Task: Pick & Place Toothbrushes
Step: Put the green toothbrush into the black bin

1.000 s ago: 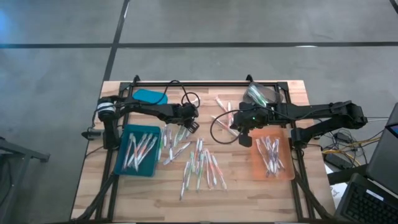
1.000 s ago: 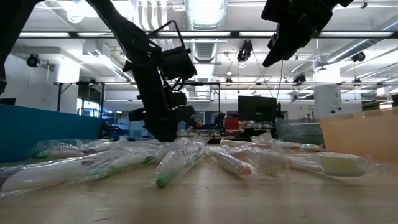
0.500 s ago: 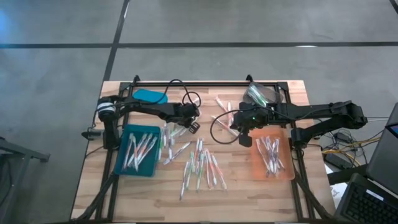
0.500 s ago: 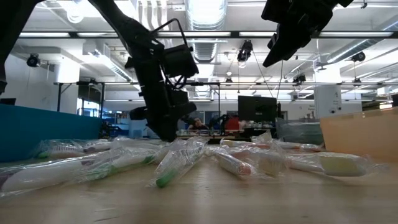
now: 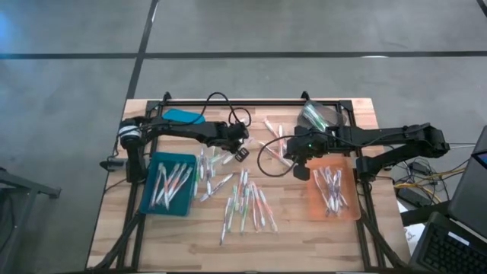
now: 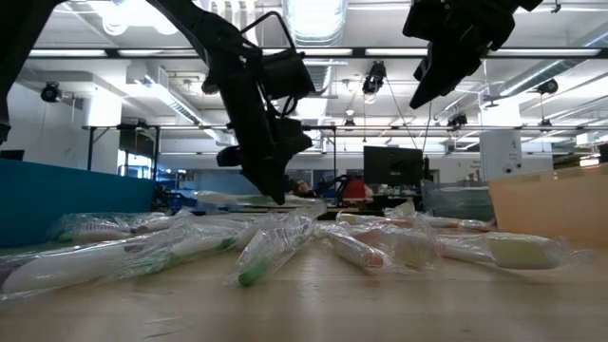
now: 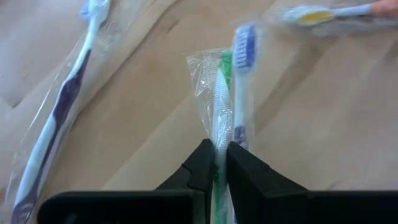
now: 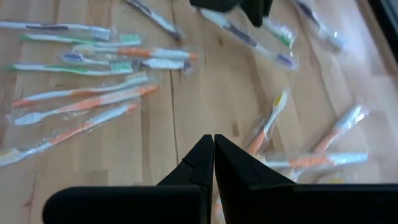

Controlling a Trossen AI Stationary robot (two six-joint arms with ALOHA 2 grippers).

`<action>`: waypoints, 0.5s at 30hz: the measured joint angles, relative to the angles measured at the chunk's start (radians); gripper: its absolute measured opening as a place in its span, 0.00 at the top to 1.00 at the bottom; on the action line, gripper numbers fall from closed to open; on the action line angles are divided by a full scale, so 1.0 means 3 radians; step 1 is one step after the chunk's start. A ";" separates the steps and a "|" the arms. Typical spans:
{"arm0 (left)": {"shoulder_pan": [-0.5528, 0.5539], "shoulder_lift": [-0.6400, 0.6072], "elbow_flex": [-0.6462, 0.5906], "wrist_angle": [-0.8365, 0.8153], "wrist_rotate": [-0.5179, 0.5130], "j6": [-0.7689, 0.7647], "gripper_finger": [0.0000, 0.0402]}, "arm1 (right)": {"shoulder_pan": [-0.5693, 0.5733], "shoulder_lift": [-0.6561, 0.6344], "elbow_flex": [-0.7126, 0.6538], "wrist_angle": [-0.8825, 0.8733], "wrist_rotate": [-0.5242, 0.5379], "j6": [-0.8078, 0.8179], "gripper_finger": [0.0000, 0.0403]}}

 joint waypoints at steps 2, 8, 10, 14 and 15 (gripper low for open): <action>-0.0021 0.0000 0.0037 0.0002 0.0003 0.0050 0.91 | 0.0002 0.0000 -0.0024 -0.0020 0.0000 0.0062 0.98; -0.0055 -0.0001 0.0147 0.0036 0.0003 0.0267 0.91 | 0.0025 -0.0041 -0.0194 -0.0018 -0.0002 0.0179 0.98; -0.0055 -0.0001 0.0188 0.0059 0.0003 0.0330 0.91 | 0.0025 -0.0059 -0.0281 -0.0005 -0.0001 0.0213 0.98; -0.0059 -0.0006 0.0206 0.0250 0.0096 0.0486 0.91 | 0.0038 -0.0119 -0.0470 0.0062 0.0000 0.0286 0.98; -0.0059 -0.0006 0.0206 0.0322 0.0184 0.0542 0.91 | 0.0038 -0.0136 -0.0511 0.0073 -0.0001 0.0302 0.98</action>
